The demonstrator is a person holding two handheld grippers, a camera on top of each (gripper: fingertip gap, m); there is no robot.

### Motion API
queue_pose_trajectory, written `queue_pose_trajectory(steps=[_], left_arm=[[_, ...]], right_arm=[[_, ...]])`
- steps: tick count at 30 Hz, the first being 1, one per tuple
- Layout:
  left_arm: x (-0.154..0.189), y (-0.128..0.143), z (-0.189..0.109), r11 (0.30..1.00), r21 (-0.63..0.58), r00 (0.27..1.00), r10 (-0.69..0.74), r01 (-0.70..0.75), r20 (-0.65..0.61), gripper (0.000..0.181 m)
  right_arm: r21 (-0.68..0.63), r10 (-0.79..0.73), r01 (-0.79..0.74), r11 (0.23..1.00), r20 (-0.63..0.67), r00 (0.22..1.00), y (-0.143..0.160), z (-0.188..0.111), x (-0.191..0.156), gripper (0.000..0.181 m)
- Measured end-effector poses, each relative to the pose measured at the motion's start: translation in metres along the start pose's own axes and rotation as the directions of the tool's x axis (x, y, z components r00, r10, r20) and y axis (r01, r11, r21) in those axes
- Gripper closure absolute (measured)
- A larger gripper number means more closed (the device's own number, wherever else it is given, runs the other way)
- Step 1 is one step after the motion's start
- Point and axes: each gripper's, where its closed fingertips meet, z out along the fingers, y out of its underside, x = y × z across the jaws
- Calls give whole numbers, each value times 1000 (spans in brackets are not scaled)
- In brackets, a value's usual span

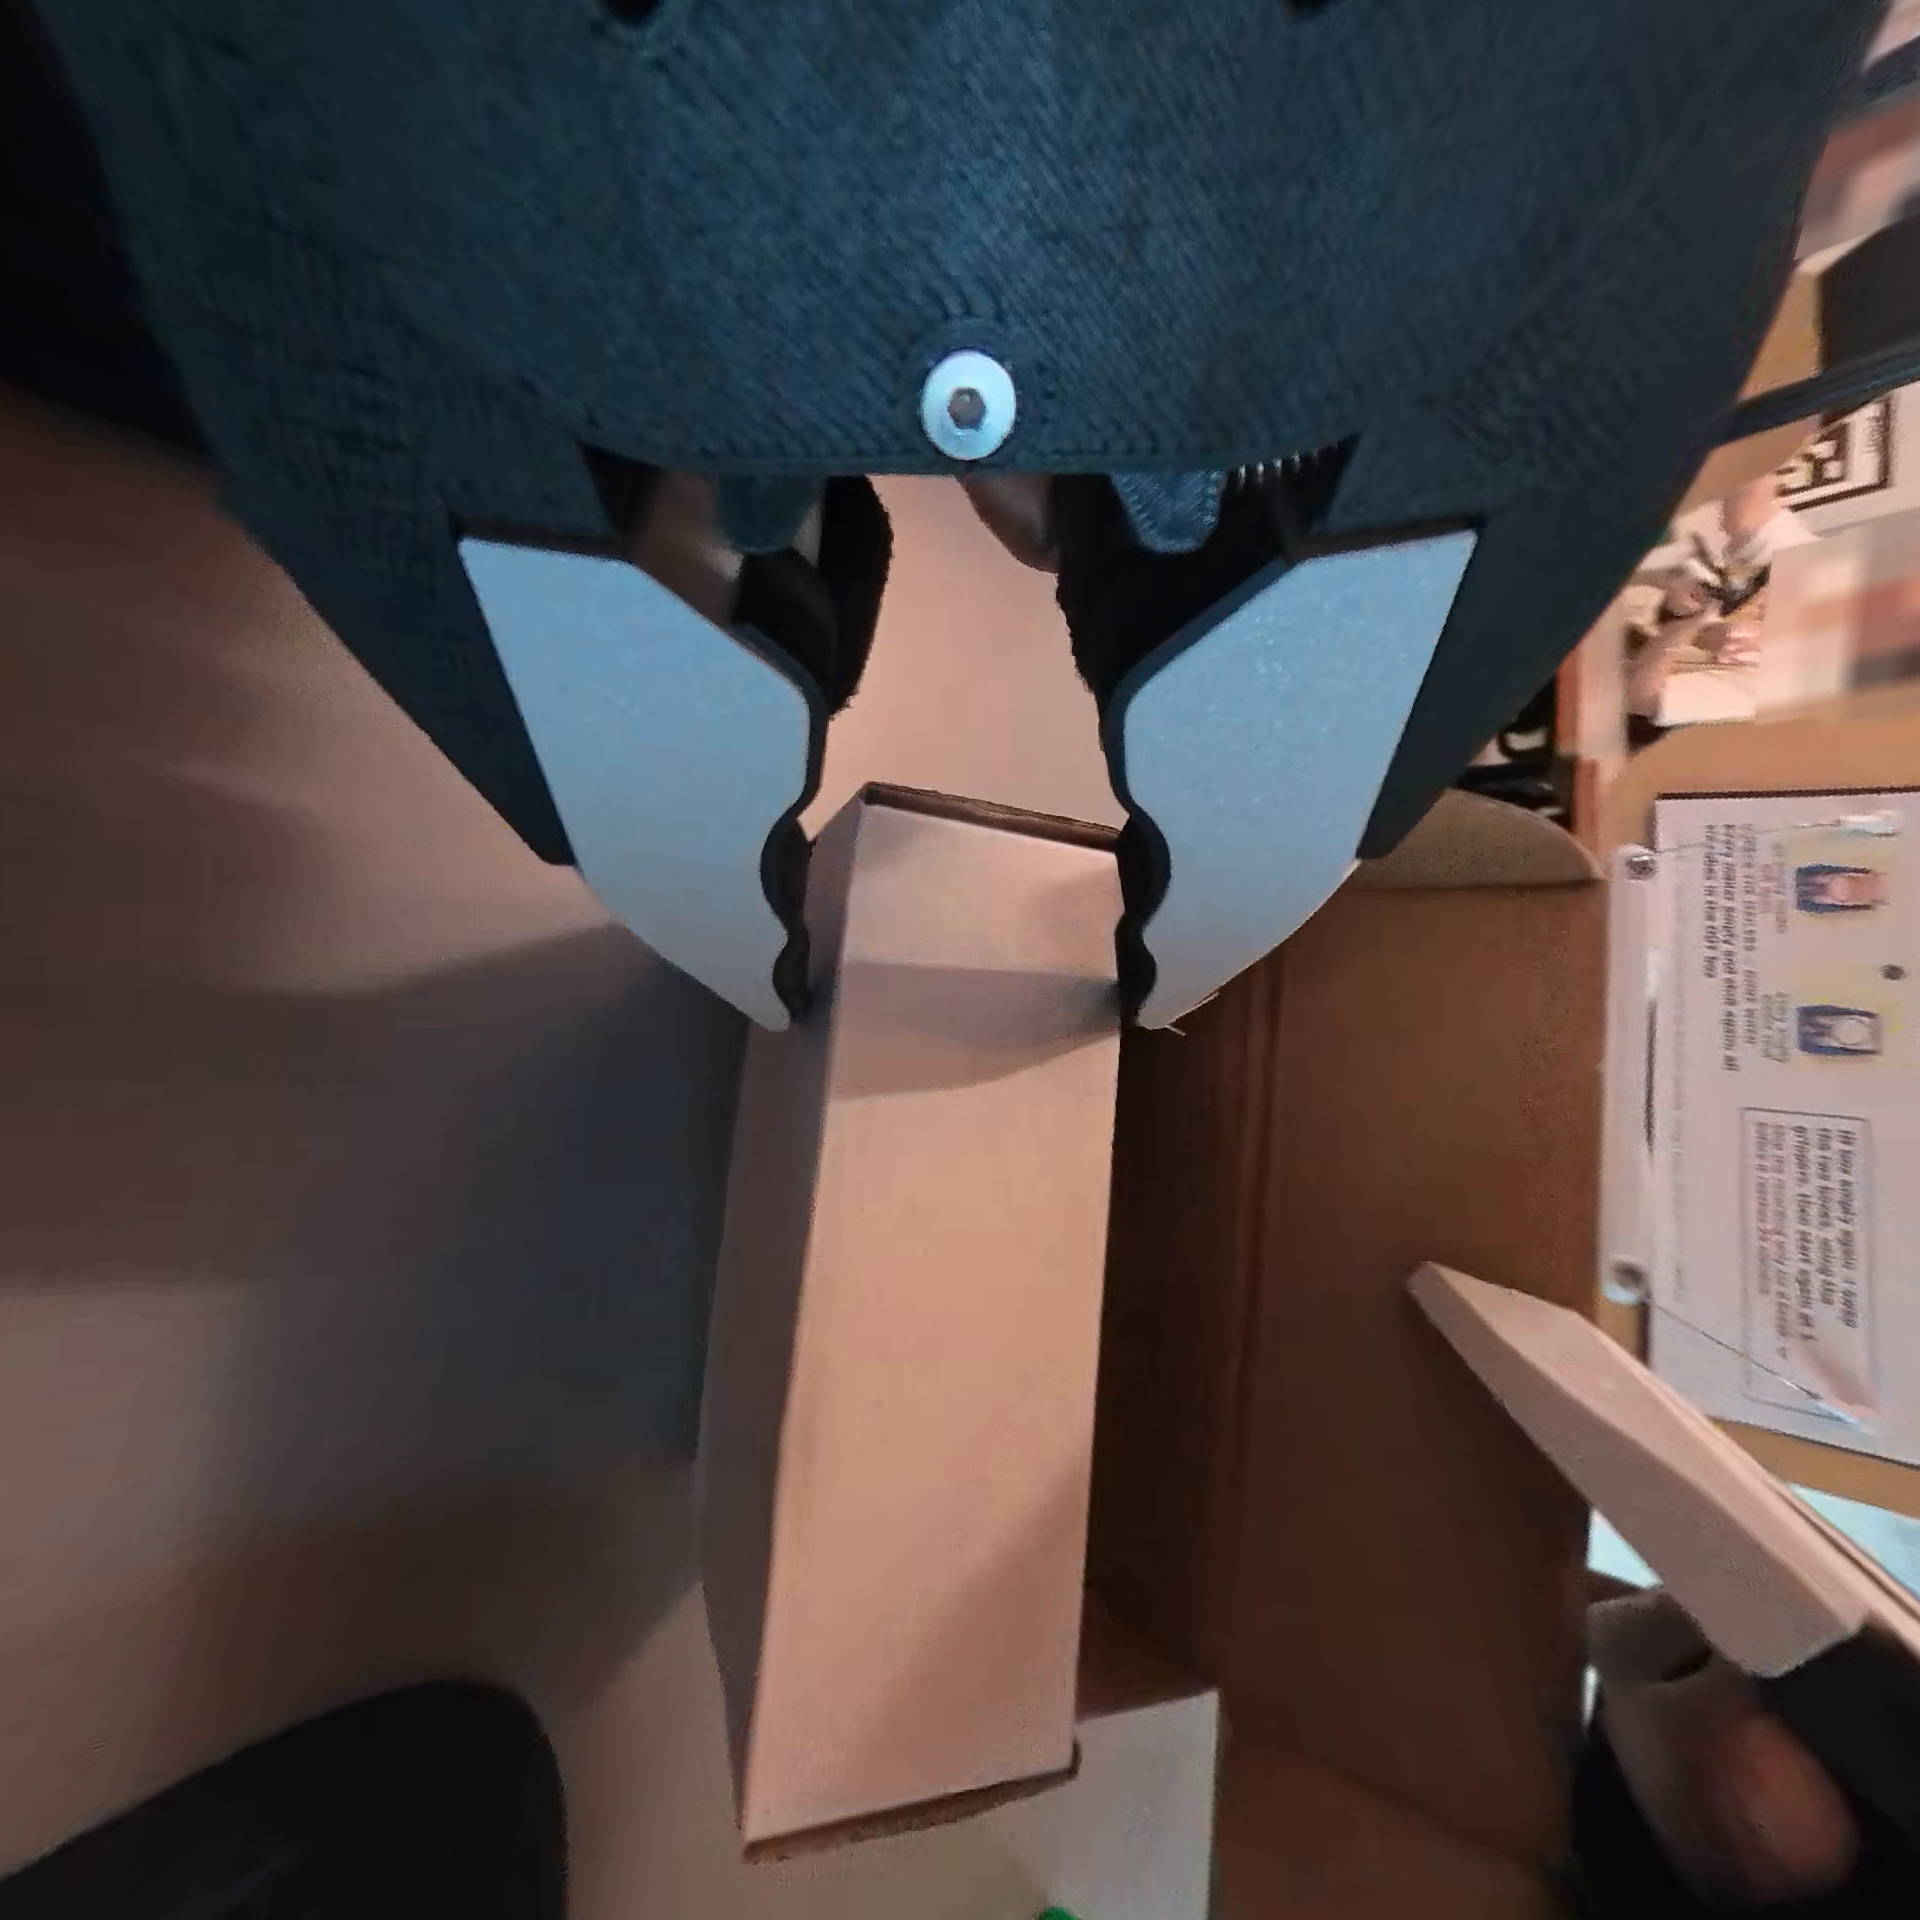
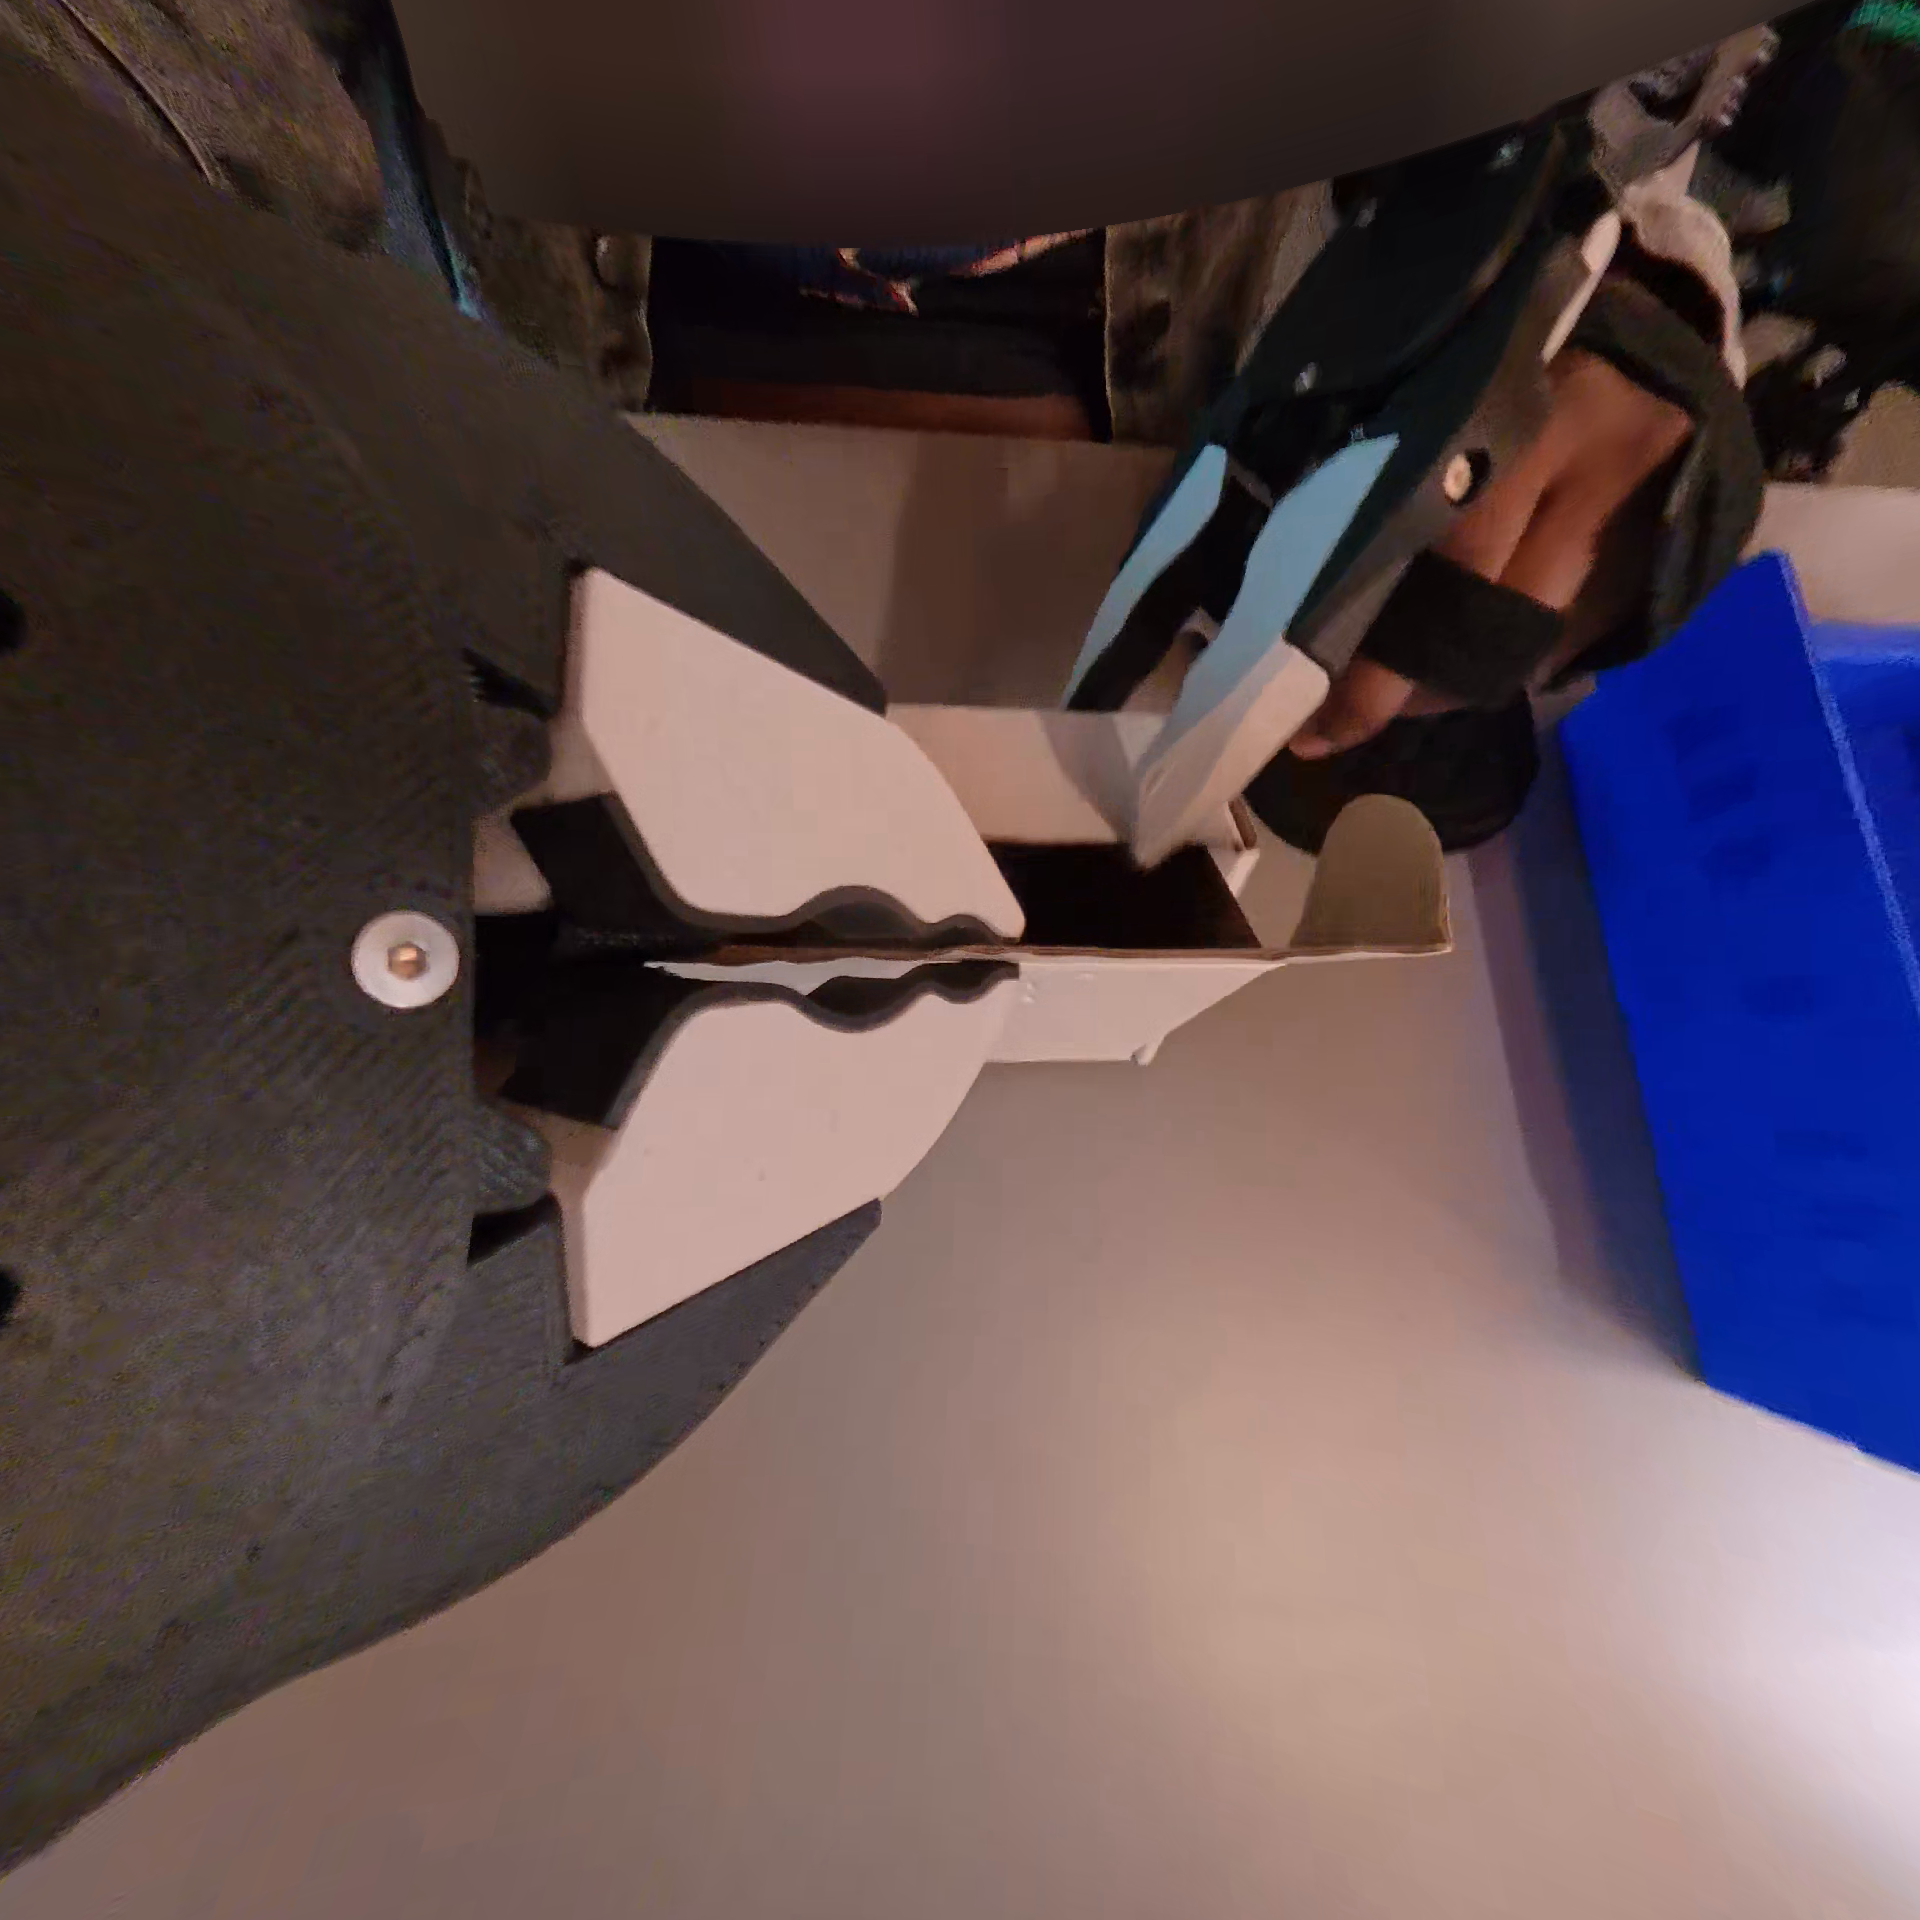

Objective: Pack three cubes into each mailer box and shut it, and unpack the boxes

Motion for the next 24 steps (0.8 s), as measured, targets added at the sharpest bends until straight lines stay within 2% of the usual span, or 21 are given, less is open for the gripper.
queue_pose_trajectory(steps=[5,6,7,9,13,17,21,24], left_arm=[[16,1,-7,998,53,1000,12,-13,15,128],[20,-1,-8,997,72,1000,-3,3,-4,130],[25,-4,-11,995,94,999,-23,26,-27,143],[40,-8,-14,990,124,991,-55,70,-122,150],[51,4,-4,993,76,983,-72,86,-167,154],[64,12,4,995,40,970,-79,91,-230,170],[67,12,6,995,40,969,-82,94,-232,170],[67,10,7,991,55,967,-102,118,-235,171]], right_arm=[[21,-18,19,1000,-59,998,-8,-13,4,179],[17,-24,25,1000,-54,998,-9,-14,2,179],[15,-32,33,999,-53,998,-11,-15,0,179],[11,-53,54,998,-70,996,-15,-18,-1,179],[-11,-86,85,996,-79,993,-19,-20,-8,179],[-36,-133,129,991,-182,974,-22,-22,4,179],[-164,-267,216,963,-431,862,-18,-23,43,179],[-276,-355,238,931,-532,769,-8,-10,73,179]])
